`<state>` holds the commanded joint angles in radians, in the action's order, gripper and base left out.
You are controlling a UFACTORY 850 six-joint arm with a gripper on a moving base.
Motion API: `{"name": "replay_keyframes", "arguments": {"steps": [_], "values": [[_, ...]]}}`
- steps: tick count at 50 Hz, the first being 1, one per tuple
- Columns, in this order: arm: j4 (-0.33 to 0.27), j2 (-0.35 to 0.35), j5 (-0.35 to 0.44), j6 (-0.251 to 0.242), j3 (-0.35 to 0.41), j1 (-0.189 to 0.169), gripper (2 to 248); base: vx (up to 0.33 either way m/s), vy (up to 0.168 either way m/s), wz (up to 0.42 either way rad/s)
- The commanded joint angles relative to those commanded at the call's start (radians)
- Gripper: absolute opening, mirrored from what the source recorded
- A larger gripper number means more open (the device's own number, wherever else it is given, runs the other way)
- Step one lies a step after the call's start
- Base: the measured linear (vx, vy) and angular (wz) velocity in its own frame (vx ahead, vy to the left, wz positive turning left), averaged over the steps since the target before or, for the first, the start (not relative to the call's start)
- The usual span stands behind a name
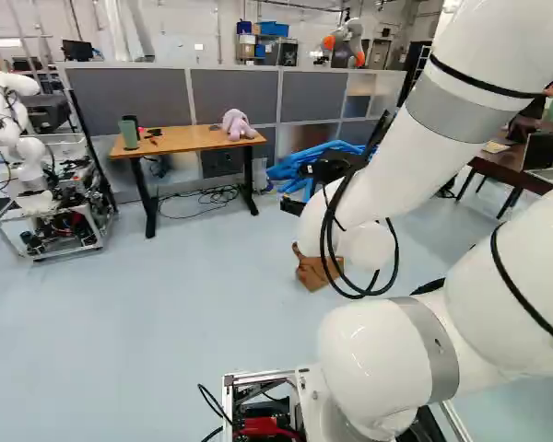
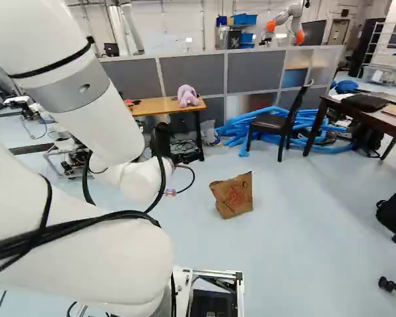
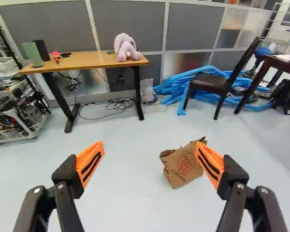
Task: Pick up the bag on the ground and place it on the table
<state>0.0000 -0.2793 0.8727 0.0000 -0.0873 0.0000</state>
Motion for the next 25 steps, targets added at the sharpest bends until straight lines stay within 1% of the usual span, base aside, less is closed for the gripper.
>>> {"name": "replay_keyframes", "arguments": {"steps": [25], "values": [[0.000,0.000,0.000,0.000,0.000,0.000,247,0.138,-0.062,-0.334]]}}
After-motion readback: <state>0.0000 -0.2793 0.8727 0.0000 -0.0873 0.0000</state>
